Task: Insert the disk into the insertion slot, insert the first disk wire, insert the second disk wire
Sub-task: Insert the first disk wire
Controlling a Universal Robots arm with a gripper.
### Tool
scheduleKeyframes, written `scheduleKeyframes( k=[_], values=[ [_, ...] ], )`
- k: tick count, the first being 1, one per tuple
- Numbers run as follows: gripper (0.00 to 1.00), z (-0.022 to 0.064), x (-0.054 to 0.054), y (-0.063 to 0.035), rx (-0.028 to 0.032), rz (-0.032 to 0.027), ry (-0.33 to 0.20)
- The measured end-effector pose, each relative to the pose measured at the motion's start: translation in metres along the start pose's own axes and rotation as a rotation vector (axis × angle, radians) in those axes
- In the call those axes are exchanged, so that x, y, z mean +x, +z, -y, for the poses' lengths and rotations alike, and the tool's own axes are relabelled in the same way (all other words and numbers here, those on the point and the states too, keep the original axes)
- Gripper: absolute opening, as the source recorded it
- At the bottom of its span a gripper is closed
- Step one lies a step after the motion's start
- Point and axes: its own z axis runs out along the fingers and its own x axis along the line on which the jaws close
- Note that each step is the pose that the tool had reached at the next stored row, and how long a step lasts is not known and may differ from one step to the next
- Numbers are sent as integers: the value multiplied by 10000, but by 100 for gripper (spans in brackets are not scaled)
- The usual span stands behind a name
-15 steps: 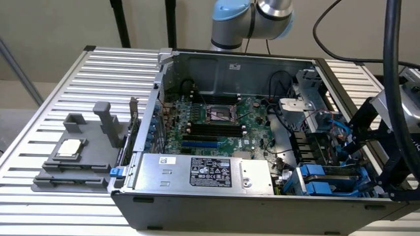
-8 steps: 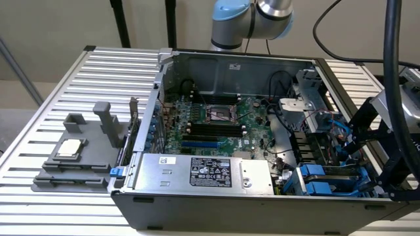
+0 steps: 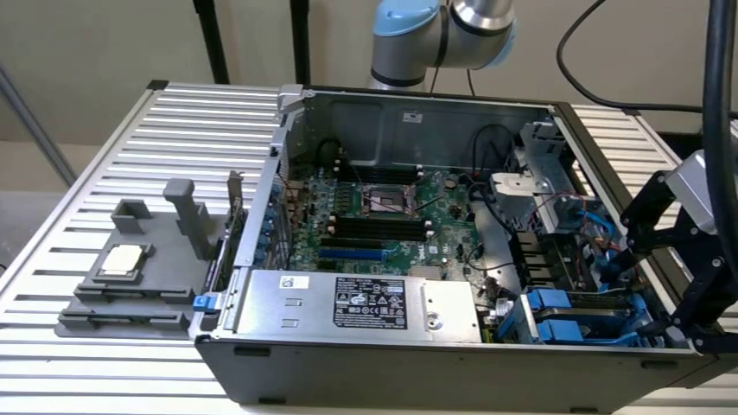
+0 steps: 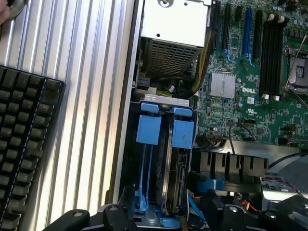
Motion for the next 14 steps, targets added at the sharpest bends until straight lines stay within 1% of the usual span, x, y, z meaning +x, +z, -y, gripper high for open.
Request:
scheduleKeyframes(
  k=[2, 6, 10, 12, 13, 14],
  values=[
    [67, 29, 2, -1, -7, 26, -6],
    [67, 38, 6, 16, -10, 66, -59],
    [67, 40, 8, 36, -14, 154, -164],
    [65, 42, 9, 41, -15, 201, -207],
    [57, 43, 9, 43, -15, 223, -223],
    [57, 46, 9, 44, -14, 250, -237]
  ],
)
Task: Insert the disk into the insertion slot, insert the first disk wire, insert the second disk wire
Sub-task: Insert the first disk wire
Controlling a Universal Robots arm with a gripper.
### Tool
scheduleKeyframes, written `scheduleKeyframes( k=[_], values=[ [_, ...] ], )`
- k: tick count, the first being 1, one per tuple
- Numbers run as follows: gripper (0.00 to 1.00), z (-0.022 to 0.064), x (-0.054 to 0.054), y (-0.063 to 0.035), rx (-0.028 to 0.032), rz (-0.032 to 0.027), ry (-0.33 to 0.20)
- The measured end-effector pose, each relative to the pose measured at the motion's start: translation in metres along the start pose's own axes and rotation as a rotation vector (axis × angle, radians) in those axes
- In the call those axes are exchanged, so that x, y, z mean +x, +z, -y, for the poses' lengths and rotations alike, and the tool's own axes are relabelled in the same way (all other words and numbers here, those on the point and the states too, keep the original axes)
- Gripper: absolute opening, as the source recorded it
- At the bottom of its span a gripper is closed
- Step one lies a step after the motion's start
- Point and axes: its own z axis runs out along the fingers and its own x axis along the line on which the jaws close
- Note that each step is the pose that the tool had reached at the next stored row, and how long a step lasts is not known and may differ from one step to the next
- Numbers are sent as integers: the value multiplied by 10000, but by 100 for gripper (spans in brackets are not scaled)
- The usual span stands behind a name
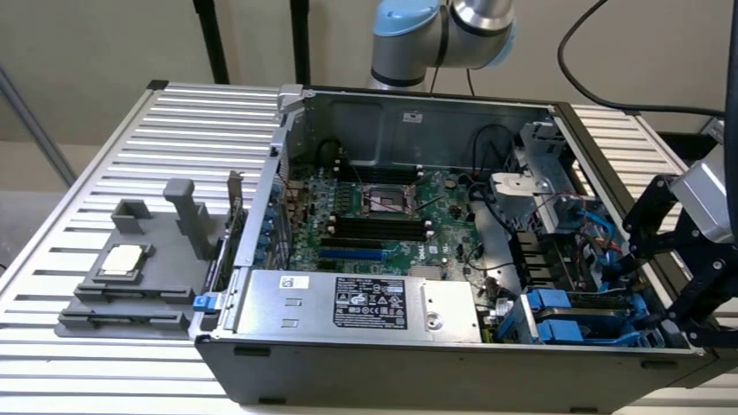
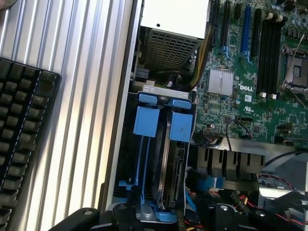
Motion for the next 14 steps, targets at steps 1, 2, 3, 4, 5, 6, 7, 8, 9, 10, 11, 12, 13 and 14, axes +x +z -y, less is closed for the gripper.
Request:
scheduleKeyframes(
  k=[1, 2, 3, 4, 5, 6, 7, 8, 9, 10, 11, 12, 13, 14],
  values=[
    [57, 3, 0, 1, 3, 38, -15],
    [57, 6, 1, 2, 7, 88, -30],
    [57, 7, 2, 3, 12, 147, -47],
    [57, 9, 2, 5, 20, 238, -70],
    [57, 11, 3, 7, 28, 324, -93],
    [55, 13, 3, 9, 35, 398, -112],
    [55, 15, 4, 12, 44, 473, -129],
    [55, 16, 4, 15, 56, 540, -147],
    [48, 17, 5, 17, 70, 598, -163],
    [48, 18, 5, 19, 87, 649, -181],
    [48, 19, 5, 21, 111, 701, -201],
    [48, 19, 6, 24, 144, 746, -222],
    [48, 19, 6, 26, 185, 783, -245],
    [48, 19, 7, 29, 235, 816, -270]
  ],
)
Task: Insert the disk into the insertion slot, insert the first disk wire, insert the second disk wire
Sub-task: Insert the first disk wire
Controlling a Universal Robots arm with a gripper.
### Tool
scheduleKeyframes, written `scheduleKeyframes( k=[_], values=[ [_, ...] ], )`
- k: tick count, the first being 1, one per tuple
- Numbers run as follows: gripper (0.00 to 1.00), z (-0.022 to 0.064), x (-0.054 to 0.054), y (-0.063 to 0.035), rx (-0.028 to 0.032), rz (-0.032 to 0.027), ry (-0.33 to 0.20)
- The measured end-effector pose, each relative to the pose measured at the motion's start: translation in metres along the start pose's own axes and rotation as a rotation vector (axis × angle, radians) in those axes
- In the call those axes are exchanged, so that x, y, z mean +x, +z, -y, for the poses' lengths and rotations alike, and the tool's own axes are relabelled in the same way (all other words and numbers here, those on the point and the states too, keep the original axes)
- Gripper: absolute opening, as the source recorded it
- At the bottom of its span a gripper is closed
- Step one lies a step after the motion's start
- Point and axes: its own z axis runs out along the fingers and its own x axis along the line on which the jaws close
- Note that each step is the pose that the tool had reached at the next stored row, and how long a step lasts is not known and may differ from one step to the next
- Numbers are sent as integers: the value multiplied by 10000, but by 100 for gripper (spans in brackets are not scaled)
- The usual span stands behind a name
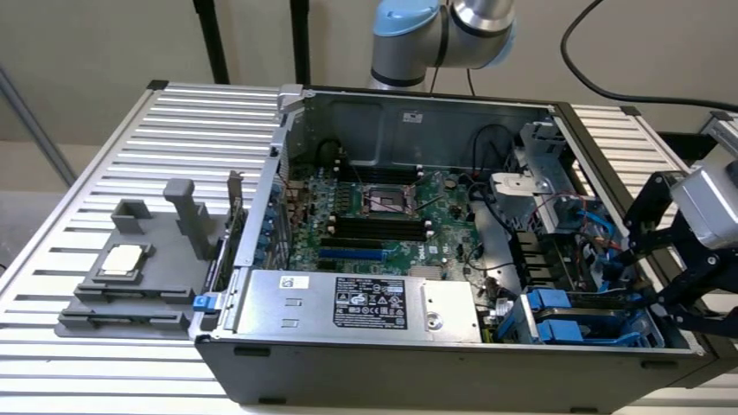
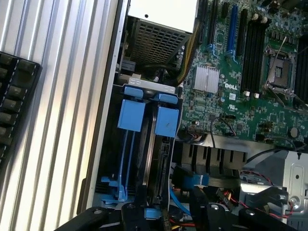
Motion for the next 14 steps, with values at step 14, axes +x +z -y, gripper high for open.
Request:
scheduleKeyframes(
  k=[14],
  values=[
    [38, -23, 10, 4, 317, -22, -420]
  ],
)
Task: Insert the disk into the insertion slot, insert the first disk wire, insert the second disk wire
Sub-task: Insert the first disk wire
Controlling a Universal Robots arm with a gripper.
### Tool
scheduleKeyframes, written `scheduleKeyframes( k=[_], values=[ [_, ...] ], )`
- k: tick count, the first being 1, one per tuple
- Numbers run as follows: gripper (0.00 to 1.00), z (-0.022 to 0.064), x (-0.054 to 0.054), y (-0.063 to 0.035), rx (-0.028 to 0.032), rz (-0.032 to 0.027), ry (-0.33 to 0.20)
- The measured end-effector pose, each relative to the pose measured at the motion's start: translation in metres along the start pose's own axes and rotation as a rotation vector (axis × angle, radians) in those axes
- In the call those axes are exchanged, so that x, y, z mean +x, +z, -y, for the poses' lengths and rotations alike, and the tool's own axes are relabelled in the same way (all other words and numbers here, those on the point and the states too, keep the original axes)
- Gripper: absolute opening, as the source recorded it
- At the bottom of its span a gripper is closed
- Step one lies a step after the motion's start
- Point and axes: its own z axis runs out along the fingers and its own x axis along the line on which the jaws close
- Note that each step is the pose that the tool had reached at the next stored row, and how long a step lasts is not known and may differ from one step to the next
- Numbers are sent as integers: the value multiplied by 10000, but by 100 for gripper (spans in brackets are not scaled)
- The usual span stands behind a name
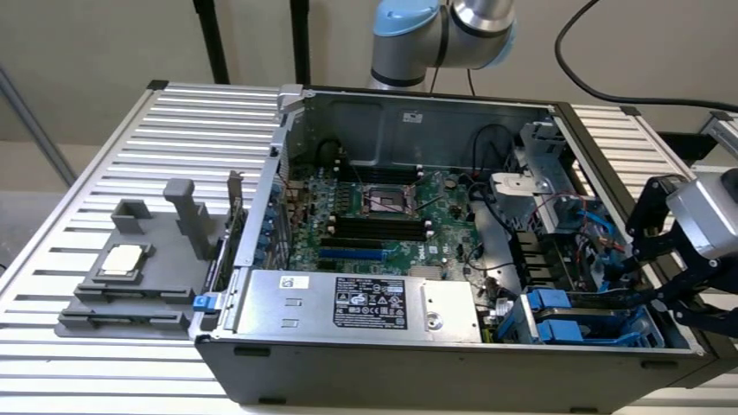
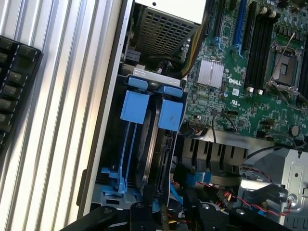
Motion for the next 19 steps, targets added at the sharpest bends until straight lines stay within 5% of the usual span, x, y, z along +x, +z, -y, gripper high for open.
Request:
scheduleKeyframes(
  k=[8, 13, 19],
  values=[
    [38, -16, -2, 7, -51, 3, -216],
    [22, -19, -1, 11, -79, 1, -334],
    [16, -30, -2, 15, -109, 8, -462]
  ],
)
